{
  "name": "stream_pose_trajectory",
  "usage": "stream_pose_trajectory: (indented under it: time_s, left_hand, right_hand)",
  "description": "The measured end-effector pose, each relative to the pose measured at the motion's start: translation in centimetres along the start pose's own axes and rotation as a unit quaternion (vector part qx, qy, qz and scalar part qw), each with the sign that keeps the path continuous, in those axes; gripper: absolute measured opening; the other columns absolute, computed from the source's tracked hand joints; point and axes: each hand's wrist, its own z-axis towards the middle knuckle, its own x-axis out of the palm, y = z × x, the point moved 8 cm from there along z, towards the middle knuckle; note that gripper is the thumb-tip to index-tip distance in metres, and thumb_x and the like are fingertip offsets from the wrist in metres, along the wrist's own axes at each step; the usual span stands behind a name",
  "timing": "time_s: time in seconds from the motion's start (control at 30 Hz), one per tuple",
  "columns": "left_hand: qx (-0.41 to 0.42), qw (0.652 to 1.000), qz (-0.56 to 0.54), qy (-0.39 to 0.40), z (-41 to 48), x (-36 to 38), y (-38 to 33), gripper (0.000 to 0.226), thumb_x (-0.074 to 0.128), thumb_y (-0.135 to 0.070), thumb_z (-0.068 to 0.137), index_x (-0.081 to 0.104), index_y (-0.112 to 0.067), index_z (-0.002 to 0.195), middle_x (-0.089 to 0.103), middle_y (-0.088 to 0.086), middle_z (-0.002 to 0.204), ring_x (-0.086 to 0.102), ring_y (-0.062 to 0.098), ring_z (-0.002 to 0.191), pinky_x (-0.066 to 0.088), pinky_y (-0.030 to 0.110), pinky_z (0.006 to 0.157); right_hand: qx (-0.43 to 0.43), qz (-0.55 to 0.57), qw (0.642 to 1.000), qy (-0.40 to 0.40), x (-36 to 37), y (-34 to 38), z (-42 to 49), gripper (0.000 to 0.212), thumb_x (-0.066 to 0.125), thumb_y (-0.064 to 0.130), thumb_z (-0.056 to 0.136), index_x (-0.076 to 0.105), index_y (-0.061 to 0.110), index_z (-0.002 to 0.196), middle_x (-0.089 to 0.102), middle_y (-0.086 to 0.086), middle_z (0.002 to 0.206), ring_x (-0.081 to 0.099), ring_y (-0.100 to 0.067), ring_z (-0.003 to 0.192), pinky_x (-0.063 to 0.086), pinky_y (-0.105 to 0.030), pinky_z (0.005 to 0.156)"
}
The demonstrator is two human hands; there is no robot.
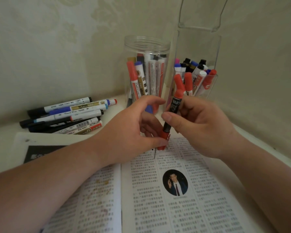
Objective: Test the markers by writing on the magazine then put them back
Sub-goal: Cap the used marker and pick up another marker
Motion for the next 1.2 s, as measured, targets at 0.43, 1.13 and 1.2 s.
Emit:
stream_pose_trajectory:
  time_s: [0.43, 1.13, 1.2]
  left_hand:
    - [0.015, 0.999, 0.041, -0.005, -0.1, 0.1, 0.1, 0.065, 0.081, -0.007, 0.081, 0.05, -0.027, 0.134, 0.074, -0.007, 0.09, 0.073, 0.012, 0.088, 0.058, 0.032, 0.085]
    - [-0.087, 0.885, 0.432, -0.15, -6.8, -17.5, -0.3, 0.016, 0.082, -0.028, 0.082, 0.066, -0.028, 0.085, 0.061, -0.011, 0.083, 0.06, 0.015, 0.081, 0.048, 0.032, 0.073]
    - [-0.091, 0.856, 0.465, -0.206, -7.4, -19.2, 0.4, 0.019, 0.078, -0.024, 0.085, 0.06, -0.032, 0.083, 0.056, -0.014, 0.085, 0.058, 0.017, 0.087, 0.045, 0.034, 0.074]
  right_hand:
    - [0.048, -0.014, 0.997, -0.064, -0.9, -0.8, -0.2, 0.007, 0.075, 0.023, 0.087, 0.071, 0.028, 0.087, 0.067, 0.011, 0.064, 0.058, -0.003, 0.056, 0.045, -0.016, 0.056]
    - [-0.069, -0.438, 0.889, 0.116, 11.9, 7.2, 8.9, 0.015, 0.057, 0.03, 0.097, 0.064, 0.03, 0.111, 0.055, 0.003, 0.101, 0.057, -0.02, 0.091, 0.051, -0.036, 0.079]
    - [-0.09, -0.448, 0.887, 0.067, 13.0, 7.7, 10.2, 0.02, 0.056, 0.026, 0.099, 0.062, 0.026, 0.118, 0.056, 0.0, 0.108, 0.056, -0.021, 0.097, 0.05, -0.035, 0.08]
